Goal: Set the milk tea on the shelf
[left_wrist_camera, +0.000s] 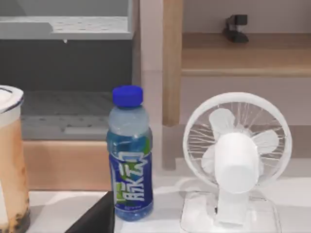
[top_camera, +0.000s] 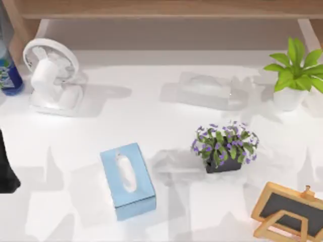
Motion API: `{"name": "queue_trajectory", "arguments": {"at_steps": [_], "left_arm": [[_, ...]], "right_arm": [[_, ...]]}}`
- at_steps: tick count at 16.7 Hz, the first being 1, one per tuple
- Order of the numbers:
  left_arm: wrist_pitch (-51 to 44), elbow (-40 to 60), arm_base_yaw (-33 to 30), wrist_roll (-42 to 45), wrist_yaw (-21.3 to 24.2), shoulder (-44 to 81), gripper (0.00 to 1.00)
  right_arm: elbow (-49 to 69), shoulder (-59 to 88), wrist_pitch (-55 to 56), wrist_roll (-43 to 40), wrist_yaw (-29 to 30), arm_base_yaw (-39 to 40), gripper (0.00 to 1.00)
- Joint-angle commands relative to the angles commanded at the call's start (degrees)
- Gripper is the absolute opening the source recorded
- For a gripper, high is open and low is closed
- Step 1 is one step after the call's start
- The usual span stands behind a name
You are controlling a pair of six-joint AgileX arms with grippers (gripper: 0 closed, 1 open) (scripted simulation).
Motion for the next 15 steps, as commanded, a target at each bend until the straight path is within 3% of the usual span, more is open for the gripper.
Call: {"name": "queue_trajectory", "arguments": {"at_steps": [6,15], "left_arm": [[3.9,1.5,1.3,-0.1,2.5,5.3,1.0],[30.0,11.4,12.5,-0.4,17.5,43.2,1.0]], "right_arm": [[0.0,0.0,0.0,0.0,0.0,0.0,1.0],[0.0,0.0,0.0,0.0,0.0,0.0,1.0]]}}
